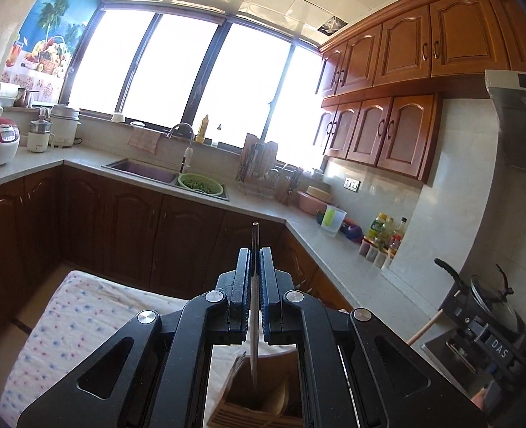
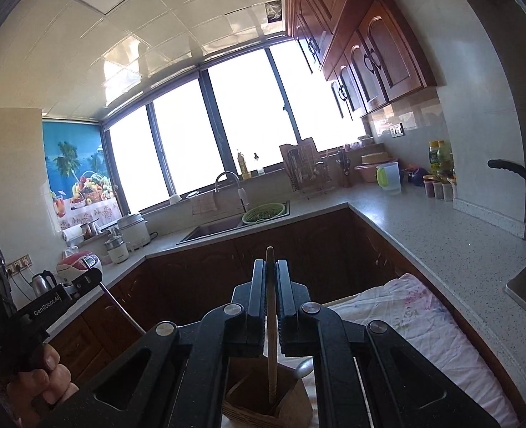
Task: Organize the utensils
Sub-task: 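Carry both chopsticks to the wooden holder and lower them into it, then open the left tool releasing its chopstick while the right tool releases its chopstick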
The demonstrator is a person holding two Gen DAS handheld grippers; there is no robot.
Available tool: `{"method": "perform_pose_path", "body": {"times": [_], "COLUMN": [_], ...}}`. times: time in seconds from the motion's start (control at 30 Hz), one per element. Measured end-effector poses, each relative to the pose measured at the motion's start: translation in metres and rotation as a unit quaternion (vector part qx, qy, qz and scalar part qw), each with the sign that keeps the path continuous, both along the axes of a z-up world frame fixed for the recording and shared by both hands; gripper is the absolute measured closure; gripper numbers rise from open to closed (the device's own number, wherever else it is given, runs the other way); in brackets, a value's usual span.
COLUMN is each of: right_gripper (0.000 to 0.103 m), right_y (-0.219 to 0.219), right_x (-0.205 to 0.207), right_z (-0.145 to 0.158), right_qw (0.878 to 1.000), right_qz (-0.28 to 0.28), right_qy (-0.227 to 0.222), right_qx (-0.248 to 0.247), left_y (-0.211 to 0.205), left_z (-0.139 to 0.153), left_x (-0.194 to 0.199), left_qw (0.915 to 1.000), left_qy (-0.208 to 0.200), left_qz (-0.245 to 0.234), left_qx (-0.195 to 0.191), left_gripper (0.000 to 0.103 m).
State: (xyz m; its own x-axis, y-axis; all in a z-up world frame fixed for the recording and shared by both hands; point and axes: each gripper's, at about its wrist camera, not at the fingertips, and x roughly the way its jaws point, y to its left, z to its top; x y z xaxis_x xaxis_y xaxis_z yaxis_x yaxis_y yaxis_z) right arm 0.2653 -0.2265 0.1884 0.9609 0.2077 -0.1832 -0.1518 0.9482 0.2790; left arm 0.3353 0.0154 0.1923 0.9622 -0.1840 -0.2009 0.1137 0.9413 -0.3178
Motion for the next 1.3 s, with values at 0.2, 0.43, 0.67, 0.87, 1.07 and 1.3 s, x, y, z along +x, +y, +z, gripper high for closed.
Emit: {"method": "perform_pose_path", "body": {"times": [0.2, 0.43, 0.67, 0.87, 1.07, 1.3], "right_gripper": [0.098, 0.098, 0.097, 0.092, 0.027, 0.007], "right_y": [0.004, 0.003, 0.003, 0.0, -0.016, -0.028], "right_x": [0.014, 0.025, 0.029, 0.032, 0.021, -0.017], "right_z": [-0.039, -0.076, -0.08, -0.081, -0.077, -0.066], "right_qw": [1.0, 0.998, 0.997, 0.996, 0.995, 0.995], "right_qz": [-0.01, -0.004, -0.003, 0.001, 0.01, 0.014], "right_qy": [0.018, 0.062, 0.074, 0.085, 0.074, 0.051], "right_qx": [0.0, 0.0, 0.001, 0.015, 0.061, 0.08], "left_y": [-0.013, -0.019, -0.022, -0.019, -0.003, 0.015], "left_z": [-0.054, -0.088, -0.084, -0.084, -0.077, -0.077], "left_x": [0.019, 0.021, 0.024, 0.033, 0.015, -0.031], "left_qw": [0.999, 0.9971, 0.9963, 0.9941, 0.9946, 0.9942], "left_qy": [0.04, 0.069, 0.076, 0.105, 0.104, 0.106], "left_qz": [-0.004, -0.006, -0.012, -0.019, -0.008, 0.009], "left_qx": [0.018, 0.032, 0.039, 0.02, -0.003, -0.008], "left_gripper": [0.099, 0.099, 0.098, 0.087, 0.049, 0.021]}}
